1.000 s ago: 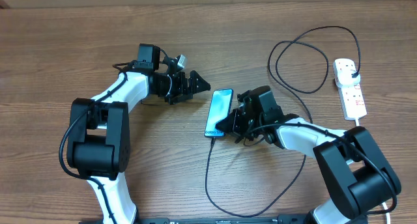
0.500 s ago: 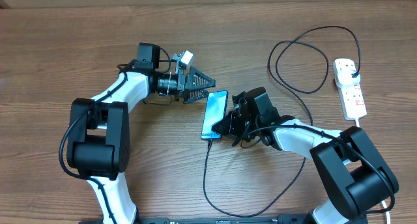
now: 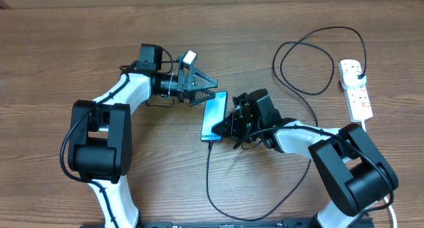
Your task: Plug charger to phone and switch on socket
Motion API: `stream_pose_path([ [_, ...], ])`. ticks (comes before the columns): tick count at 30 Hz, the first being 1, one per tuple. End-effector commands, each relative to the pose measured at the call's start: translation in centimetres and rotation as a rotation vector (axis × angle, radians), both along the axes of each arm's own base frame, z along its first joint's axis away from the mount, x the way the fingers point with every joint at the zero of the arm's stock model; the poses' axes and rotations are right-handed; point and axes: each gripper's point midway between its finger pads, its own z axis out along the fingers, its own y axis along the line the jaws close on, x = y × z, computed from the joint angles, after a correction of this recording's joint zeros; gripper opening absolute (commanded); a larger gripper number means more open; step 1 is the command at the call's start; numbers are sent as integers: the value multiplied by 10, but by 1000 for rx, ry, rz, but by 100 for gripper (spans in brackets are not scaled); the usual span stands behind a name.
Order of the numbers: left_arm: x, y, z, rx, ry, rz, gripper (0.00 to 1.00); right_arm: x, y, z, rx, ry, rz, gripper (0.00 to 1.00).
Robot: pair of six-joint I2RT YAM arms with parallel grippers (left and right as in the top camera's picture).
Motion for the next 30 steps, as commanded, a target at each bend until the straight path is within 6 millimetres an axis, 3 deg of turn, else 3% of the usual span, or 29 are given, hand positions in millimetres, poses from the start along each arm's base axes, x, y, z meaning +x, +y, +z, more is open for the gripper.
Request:
stream_pose_path([
  [1, 0, 2, 6, -28, -21, -5, 100, -2, 1, -19, -46, -5, 3, 8],
  [8, 1, 2, 4, -15, -23, 0, 100, -1, 16, -24, 26, -24, 44, 8],
  [15, 1, 2, 4, -15, -23, 0, 100, 2, 16, -30, 32, 2, 13, 7],
  [19, 1, 2, 4, -15, -23, 0, 100, 3, 15, -31, 25, 0, 7, 13],
  [27, 1, 2, 4, -15, -23, 0, 100, 4, 14, -32, 17, -5, -1, 14],
  [30, 1, 2, 4, -14, -23, 0, 100, 5, 14, -33, 12, -8, -6, 19],
])
